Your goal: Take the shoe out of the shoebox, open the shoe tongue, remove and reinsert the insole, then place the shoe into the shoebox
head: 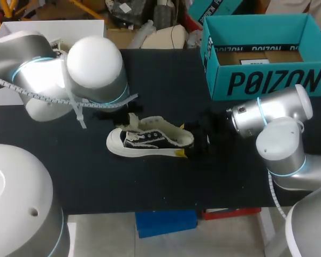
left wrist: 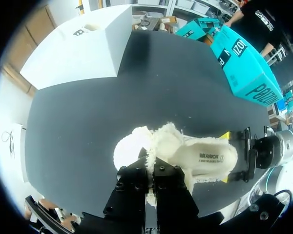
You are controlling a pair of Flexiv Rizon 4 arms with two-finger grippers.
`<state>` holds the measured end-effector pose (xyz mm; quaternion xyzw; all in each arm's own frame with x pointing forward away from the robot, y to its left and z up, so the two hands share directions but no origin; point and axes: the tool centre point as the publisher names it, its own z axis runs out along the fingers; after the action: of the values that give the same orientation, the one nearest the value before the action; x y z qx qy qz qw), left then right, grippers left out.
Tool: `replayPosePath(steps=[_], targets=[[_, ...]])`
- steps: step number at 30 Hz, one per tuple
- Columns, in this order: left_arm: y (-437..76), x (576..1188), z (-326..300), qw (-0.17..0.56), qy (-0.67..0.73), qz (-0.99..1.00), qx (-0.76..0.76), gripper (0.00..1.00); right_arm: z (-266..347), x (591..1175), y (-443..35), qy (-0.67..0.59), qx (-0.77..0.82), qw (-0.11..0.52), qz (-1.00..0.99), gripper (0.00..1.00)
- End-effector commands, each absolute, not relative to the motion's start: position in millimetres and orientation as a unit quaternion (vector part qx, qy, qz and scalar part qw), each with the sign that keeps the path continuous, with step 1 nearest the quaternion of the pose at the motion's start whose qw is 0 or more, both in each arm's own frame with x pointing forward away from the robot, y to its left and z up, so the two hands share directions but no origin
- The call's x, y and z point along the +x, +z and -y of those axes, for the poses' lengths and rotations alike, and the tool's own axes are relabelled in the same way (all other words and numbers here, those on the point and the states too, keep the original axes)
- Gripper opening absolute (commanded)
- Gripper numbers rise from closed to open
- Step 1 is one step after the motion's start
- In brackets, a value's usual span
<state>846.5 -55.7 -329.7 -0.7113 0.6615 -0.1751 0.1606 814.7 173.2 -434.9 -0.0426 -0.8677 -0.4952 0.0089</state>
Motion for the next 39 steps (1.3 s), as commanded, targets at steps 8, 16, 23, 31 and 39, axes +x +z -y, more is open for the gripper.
replayPosePath(steps=[8,16,23,31,39], targets=[[-351,846,37,0.05,-0.262,-0.686,-0.676,0.0,-173,815,-437,-0.495,-0.044,0.009,0.868,0.0],[-347,843,35,0.039,-0.276,-0.704,-0.653,1.0,-173,815,-437,-0.495,-0.044,0.009,0.868,0.0],[-311,846,31,-0.003,-0.285,-0.713,-0.641,1.0,-173,815,-437,-0.495,-0.044,0.009,0.868,0.0],[-257,862,40,-0.037,-0.314,-0.767,-0.558,1.0,-173,815,-437,-0.495,-0.044,0.009,0.868,0.0],[-253,853,87,-0.074,-0.316,-0.901,-0.288,1.0,-173,815,-437,-0.495,-0.044,0.009,0.868,0.0]])
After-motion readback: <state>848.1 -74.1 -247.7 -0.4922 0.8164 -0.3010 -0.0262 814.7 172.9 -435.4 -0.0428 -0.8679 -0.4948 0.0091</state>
